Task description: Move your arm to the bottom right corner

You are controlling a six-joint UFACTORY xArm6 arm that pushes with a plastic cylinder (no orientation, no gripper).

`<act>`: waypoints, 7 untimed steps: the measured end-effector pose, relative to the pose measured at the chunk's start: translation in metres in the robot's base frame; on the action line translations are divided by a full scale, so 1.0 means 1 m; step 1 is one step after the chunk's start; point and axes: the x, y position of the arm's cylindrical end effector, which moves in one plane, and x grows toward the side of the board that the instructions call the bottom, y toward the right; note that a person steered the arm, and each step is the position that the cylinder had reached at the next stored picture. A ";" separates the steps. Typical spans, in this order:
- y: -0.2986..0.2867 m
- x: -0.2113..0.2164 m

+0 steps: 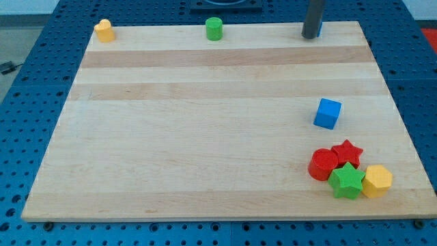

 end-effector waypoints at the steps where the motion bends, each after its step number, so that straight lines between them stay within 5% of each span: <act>1: 0.000 0.002; 3: -0.126 0.003; 4: -0.155 0.063; 5: -0.157 0.106; 7: -0.166 0.112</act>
